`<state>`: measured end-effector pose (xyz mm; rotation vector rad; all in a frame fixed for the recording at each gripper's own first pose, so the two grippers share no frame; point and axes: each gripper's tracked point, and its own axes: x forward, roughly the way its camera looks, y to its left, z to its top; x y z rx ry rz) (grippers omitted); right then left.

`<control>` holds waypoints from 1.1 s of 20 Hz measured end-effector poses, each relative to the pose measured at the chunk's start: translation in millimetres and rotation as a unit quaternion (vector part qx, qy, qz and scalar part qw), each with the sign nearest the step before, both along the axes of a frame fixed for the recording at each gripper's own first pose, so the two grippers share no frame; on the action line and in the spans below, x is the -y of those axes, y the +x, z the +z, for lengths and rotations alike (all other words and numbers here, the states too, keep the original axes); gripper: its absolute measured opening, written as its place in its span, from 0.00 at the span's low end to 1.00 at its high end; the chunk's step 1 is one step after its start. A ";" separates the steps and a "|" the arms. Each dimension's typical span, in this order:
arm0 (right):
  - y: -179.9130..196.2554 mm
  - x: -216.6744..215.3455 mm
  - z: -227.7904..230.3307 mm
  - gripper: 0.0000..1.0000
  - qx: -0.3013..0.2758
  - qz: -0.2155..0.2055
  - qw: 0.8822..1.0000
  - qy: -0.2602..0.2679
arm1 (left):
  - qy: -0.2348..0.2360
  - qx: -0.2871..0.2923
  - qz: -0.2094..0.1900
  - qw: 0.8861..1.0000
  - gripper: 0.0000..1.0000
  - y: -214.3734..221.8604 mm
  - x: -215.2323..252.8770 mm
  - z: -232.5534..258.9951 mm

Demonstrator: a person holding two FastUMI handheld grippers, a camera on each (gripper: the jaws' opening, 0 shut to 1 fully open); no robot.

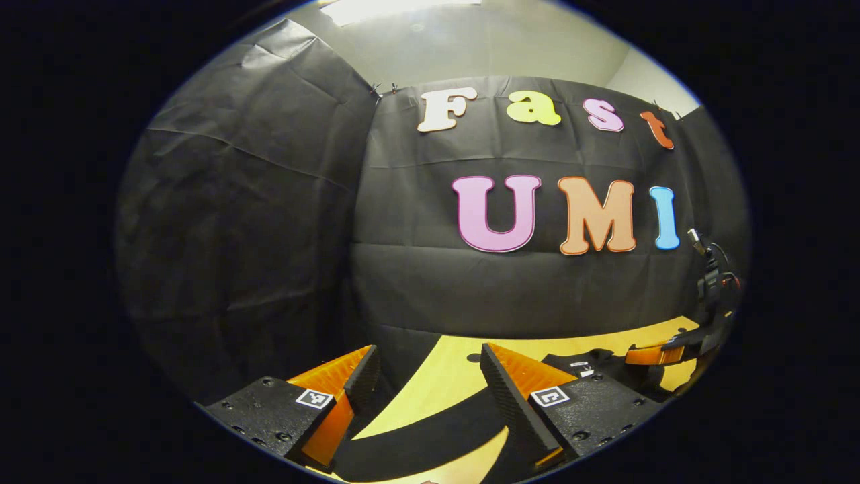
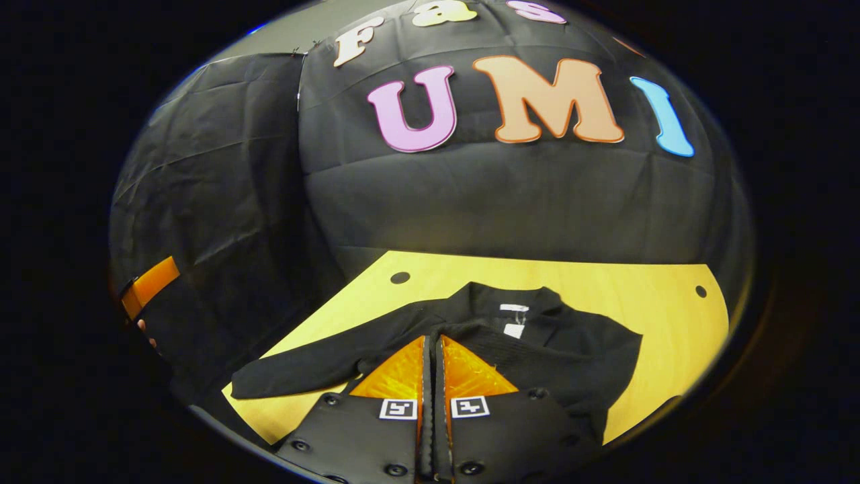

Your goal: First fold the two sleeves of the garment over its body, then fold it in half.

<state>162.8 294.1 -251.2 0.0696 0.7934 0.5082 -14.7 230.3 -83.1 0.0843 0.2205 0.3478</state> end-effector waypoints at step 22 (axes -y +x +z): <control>6.1 44.0 43.2 0.99 0.101 -0.043 0.993 -0.044 | -0.063 -0.204 0.046 0.976 0.94 -75.2 -89.3 -183.6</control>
